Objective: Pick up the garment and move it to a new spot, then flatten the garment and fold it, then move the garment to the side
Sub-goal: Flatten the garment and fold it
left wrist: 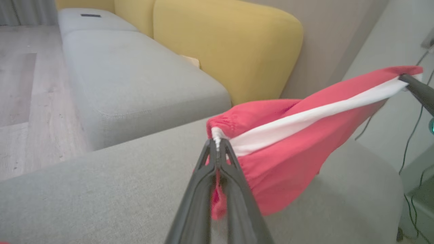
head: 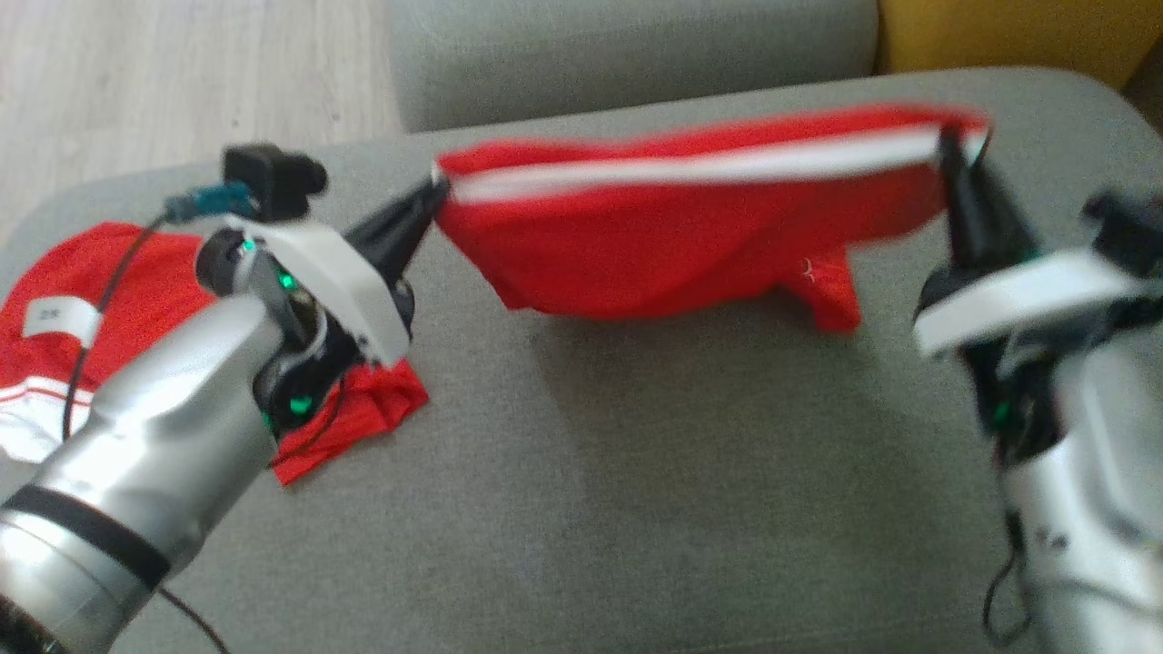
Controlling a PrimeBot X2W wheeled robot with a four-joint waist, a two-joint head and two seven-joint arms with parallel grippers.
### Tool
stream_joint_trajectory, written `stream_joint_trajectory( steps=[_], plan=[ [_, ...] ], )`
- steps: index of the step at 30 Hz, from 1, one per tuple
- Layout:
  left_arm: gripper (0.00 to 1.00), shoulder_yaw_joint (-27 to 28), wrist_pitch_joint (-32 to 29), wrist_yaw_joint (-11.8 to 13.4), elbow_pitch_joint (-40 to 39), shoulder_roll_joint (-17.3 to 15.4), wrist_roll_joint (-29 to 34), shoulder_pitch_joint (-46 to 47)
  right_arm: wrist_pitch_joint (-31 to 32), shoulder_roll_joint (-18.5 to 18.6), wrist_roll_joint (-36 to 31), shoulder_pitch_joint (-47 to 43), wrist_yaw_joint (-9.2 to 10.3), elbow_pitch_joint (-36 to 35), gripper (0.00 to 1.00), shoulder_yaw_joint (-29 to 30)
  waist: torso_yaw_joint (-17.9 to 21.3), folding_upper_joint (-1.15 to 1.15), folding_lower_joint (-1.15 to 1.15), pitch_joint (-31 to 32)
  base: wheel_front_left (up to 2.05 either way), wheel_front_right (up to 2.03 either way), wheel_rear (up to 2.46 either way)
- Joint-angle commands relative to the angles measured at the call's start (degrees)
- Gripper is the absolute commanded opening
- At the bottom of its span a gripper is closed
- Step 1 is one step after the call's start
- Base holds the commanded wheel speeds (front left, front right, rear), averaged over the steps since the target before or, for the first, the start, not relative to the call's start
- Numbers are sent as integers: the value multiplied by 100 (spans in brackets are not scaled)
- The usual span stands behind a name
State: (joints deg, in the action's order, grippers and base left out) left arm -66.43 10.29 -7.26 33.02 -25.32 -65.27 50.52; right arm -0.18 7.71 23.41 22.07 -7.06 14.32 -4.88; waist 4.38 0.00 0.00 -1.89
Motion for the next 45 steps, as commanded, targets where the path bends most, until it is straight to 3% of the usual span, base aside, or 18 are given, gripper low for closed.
stream_joint_trajectory(
  steps=[1,6,11,17,23,26,30,37,45],
  plan=[
    [0,449,134,81,-41,-88,-138,501,149,92,-30,484,-43,-302,0,-31,-44,0,0,159,0,0,0],
    [0,1026,338,279,-154,40,-500,622,569,307,-62,1206,-43,-469,0,161,-150,0,0,336,0,0,0],
    [0,1437,442,657,-642,16,-441,562,908,306,-74,1242,-43,-783,0,422,-276,0,0,427,0,0,0],
    [0,1828,464,1225,-1621,-243,-332,191,1607,-34,-373,716,-43,-1564,0,926,-325,0,0,273,0,0,0],
    [0,1893,204,1535,-2218,-620,-175,423,2142,-194,-715,1030,-43,-2040,0,1098,-213,0,0,-487,0,0,0],
    [0,1918,-27,1499,-2151,-683,-48,937,2228,-198,-805,1712,-43,-1793,0,1114,-119,0,0,-1075,0,0,0],
    [0,1946,-271,1252,-1595,-607,179,1892,2008,-44,-1018,2981,-43,-895,0,1121,-19,0,0,-1788,0,0,0],
    [0,2180,-11,822,-126,-236,631,3751,463,261,-1554,5400,-43,1043,0,1040,72,0,0,-2583,0,0,0],
    [0,2367,432,336,928,350,862,4294,-756,275,-1730,6129,-43,2686,0,920,59,0,0,-2710,0,0,0]
  ],
)
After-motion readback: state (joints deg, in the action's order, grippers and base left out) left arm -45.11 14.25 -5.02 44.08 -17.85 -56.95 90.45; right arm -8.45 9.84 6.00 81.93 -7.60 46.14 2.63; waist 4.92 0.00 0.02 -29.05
